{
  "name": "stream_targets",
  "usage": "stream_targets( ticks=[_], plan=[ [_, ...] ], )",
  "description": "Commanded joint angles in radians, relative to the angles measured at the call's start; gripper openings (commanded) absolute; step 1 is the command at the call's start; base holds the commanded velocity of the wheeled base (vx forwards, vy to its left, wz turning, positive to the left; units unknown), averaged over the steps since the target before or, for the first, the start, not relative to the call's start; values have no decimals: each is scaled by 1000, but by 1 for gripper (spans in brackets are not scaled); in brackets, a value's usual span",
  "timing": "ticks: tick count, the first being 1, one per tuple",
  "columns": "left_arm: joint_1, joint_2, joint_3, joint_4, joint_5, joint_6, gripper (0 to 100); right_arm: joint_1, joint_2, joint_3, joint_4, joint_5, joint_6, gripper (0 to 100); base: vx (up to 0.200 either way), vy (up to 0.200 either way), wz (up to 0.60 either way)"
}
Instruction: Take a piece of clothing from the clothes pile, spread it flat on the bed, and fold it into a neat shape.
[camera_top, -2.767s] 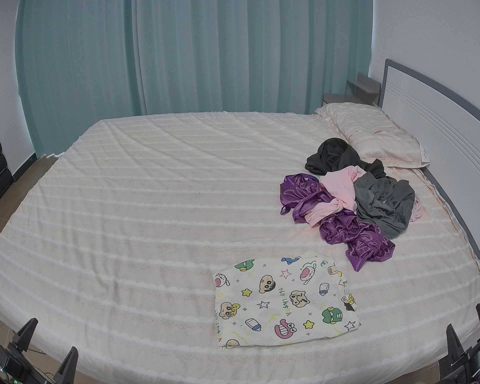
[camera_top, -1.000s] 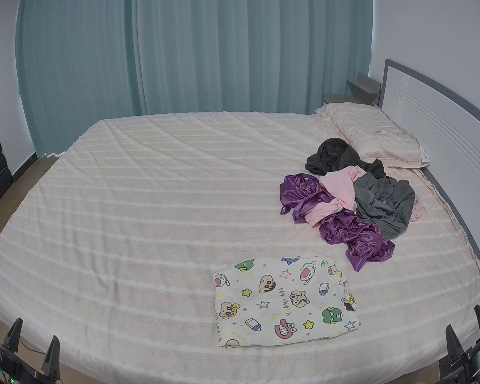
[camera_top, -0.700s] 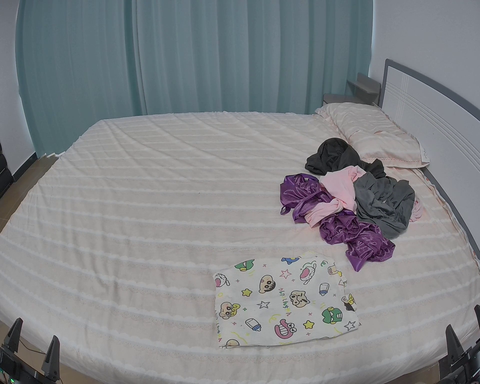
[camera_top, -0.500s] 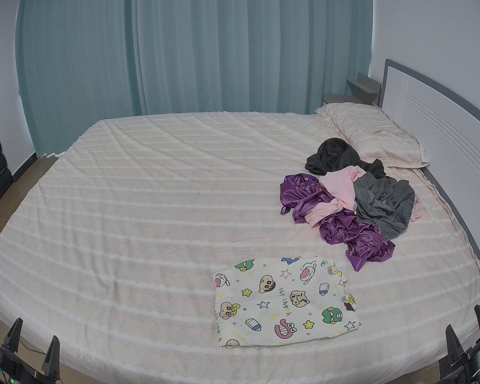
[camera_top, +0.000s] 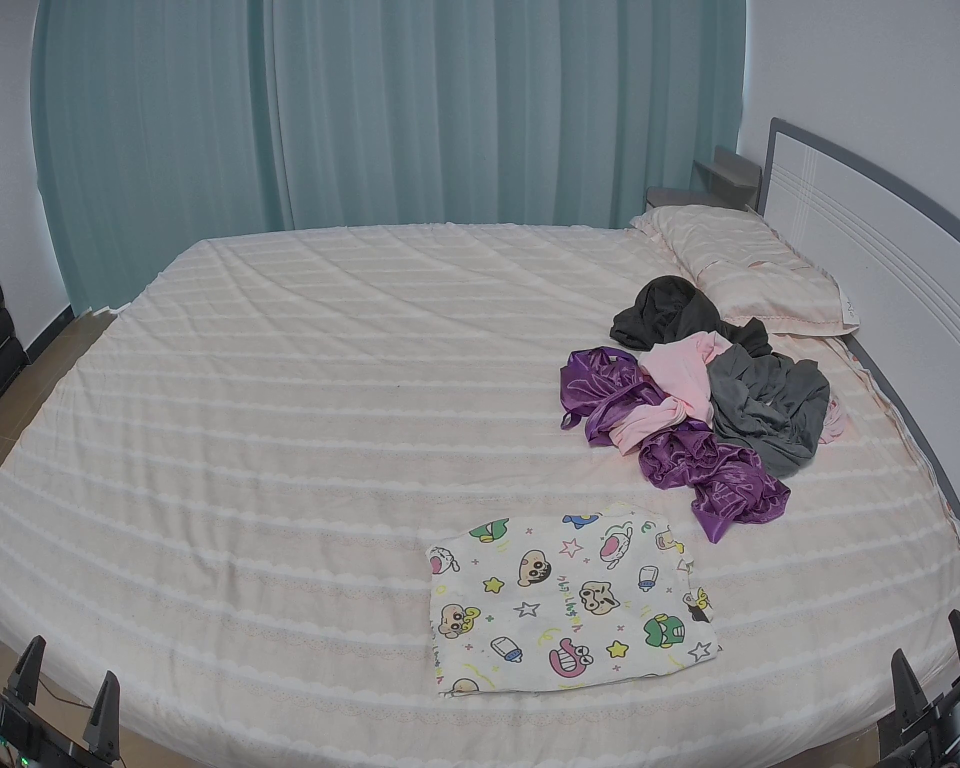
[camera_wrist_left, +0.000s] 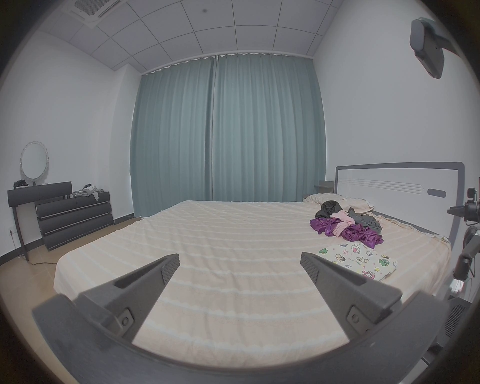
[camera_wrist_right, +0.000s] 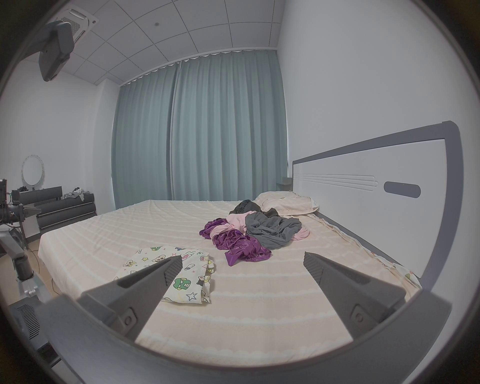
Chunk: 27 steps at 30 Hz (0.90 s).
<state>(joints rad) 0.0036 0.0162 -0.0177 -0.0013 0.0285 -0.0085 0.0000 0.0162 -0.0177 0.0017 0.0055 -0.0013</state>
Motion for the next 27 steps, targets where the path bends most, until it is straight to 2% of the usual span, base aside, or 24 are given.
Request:
stream_targets(
  ticks=[1, 27],
  plan=[
    [-1, -10, 18, 0, 1, -1, 100, 0, -15, 18, 0, 1, 0, 100, 0, 0, 0],
    [-1, -10, 18, -2, 1, -1, 100, 0, -16, 18, 0, 1, 0, 100, 0, 0, 0]
  ],
)
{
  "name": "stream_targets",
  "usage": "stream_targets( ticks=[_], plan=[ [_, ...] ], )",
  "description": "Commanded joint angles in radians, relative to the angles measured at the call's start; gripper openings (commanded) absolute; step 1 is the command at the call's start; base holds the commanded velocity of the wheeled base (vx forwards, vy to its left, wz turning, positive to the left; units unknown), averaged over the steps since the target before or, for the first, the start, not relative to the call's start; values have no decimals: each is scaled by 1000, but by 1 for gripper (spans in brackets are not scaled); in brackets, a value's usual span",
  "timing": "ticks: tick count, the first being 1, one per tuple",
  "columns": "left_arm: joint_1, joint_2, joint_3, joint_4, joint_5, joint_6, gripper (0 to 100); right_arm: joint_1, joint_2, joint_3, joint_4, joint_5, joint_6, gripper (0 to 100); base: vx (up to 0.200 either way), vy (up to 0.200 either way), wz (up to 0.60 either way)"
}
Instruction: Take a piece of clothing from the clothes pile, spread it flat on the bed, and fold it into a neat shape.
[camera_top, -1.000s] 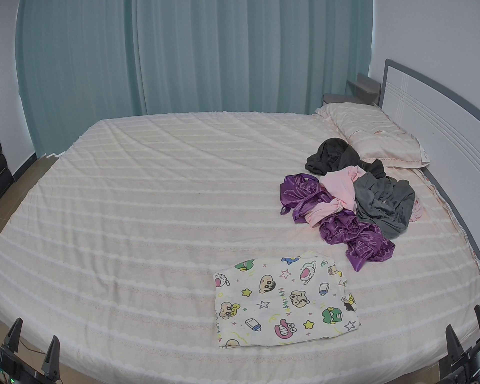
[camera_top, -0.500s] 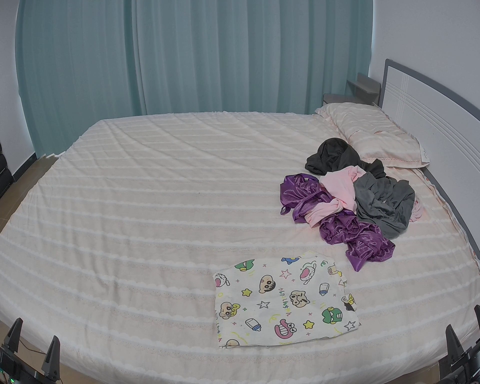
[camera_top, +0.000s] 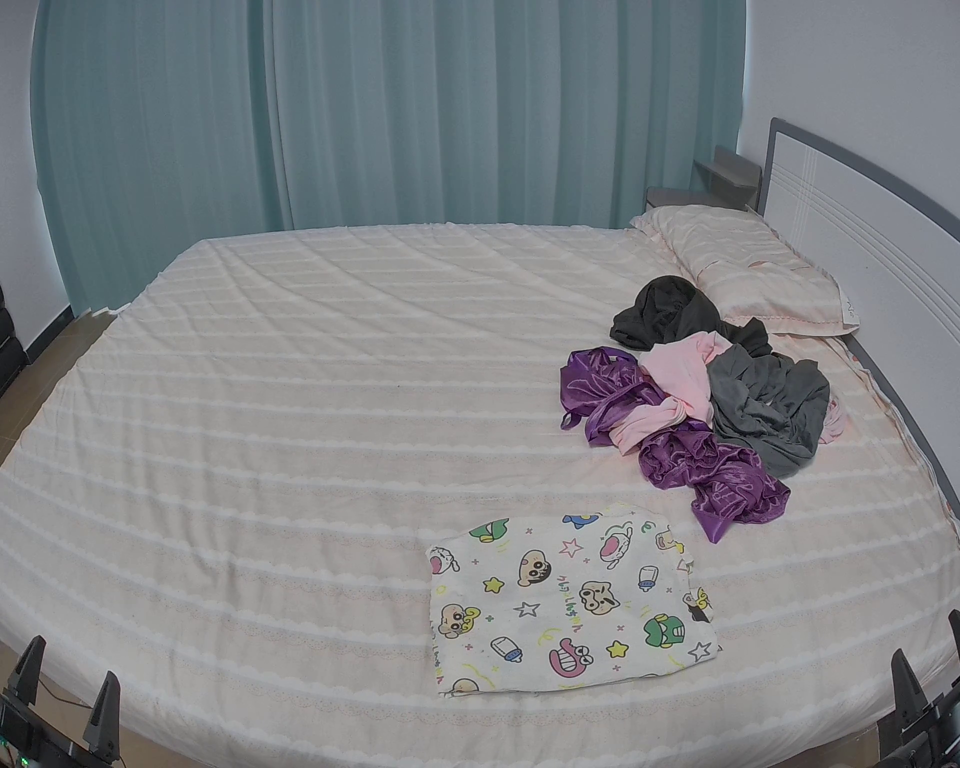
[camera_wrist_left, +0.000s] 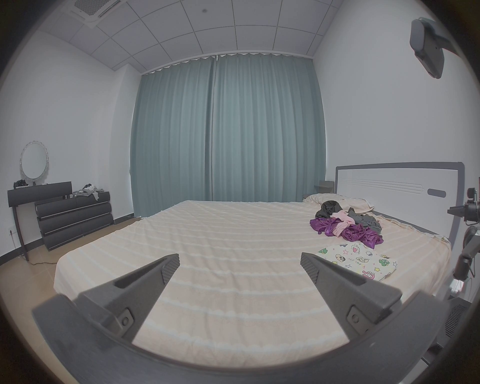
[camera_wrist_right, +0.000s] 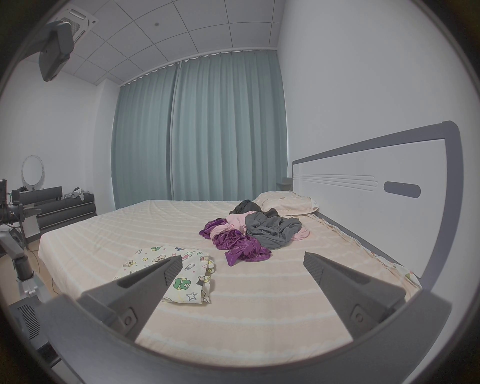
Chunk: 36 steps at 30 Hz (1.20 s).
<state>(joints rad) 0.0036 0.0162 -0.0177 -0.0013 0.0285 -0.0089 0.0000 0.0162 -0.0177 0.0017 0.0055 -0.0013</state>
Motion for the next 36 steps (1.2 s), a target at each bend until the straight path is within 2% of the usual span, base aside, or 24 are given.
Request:
stream_targets(
  ticks=[1, 36],
  plan=[
    [-1, -10, 18, 0, 1, 0, 100, 0, -16, 18, 0, 1, 0, 100, 0, 0, 0],
    [1, -10, 18, 0, 1, 0, 100, 0, -15, 18, 0, 1, 0, 100, 0, 0, 0]
  ],
)
